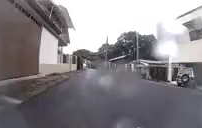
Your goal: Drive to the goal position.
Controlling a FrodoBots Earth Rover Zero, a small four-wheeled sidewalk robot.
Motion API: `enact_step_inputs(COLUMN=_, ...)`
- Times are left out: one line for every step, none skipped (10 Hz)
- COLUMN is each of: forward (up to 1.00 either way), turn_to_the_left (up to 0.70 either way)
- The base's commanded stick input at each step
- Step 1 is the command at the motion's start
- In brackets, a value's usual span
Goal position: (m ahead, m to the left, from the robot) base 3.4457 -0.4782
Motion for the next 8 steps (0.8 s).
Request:
enact_step_inputs(forward=0.70, turn_to_the_left=0.00)
enact_step_inputs(forward=0.70, turn_to_the_left=0.00)
enact_step_inputs(forward=0.70, turn_to_the_left=0.00)
enact_step_inputs(forward=0.70, turn_to_the_left=0.00)
enact_step_inputs(forward=0.70, turn_to_the_left=0.00)
enact_step_inputs(forward=0.70, turn_to_the_left=0.00)
enact_step_inputs(forward=0.70, turn_to_the_left=0.00)
enact_step_inputs(forward=0.70, turn_to_the_left=0.00)
